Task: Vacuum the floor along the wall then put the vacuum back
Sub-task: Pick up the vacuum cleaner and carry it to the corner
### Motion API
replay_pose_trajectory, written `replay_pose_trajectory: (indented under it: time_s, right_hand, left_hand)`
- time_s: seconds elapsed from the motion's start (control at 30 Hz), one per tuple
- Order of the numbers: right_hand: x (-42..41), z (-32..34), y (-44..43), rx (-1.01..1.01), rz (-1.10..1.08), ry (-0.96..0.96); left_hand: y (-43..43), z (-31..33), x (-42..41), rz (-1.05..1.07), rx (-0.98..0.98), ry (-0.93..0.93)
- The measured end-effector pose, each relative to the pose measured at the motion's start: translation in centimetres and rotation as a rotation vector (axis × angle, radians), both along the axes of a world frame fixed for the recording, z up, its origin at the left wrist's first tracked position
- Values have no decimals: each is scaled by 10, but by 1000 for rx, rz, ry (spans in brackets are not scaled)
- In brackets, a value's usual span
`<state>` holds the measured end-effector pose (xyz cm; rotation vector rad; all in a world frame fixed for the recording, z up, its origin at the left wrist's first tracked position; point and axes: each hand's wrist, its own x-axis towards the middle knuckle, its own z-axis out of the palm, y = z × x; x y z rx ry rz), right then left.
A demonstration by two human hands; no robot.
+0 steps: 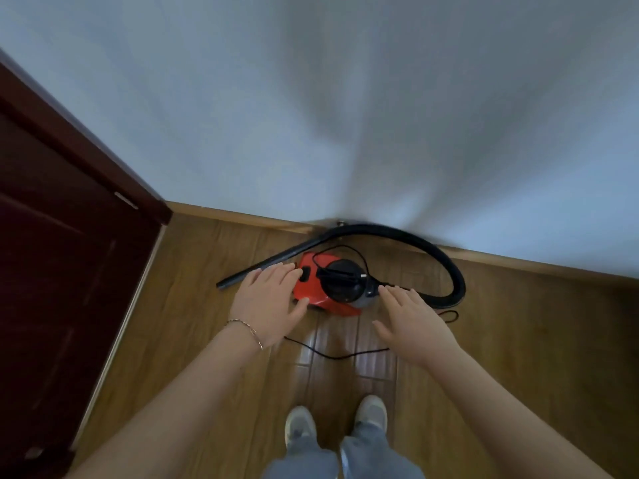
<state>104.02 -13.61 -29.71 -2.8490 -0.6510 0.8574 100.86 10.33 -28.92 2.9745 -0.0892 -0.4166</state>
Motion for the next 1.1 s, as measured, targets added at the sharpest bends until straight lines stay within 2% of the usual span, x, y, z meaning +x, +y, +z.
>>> replay_pose_trajectory:
  time_s: [0.17,0.3,0.43,0.57,0.6,0.7,0.77,0.83,0.93,1.1]
  right_hand:
    - [49,-122,8,46,4,-13]
    - [94,-214,19,169,-99,-1]
    - [137,-294,34,225,-116,-69]
    - [159,-351,51,257,-93,-78]
    - [161,-361,54,263,-80,-73]
    - [165,-377,61,253,-23,-59]
    - [167,-380,62,233,8,-41]
    - [168,-380,60,241,7,17]
    - [167,-380,56,293,-41,86]
    - [169,-381,59,352,-50,141]
  left_hand:
    - [-13,-133,30,85,-70,38]
    - [-26,-236,52,190,-170,63]
    - [-44,-320,75,411,-448,81]
    - [-68,-378,94,676,-690,145]
    - [-74,-389,97,781,-811,206]
    - [-92,-403,104,1232,-1424,411]
    - [-102,-409,112,1366,-1714,350]
    - [-109,-411,117,1420,-1902,208]
    - [-118,-412,122,1438,-1994,88]
    - [-120,-405,129,1523,-1949,75]
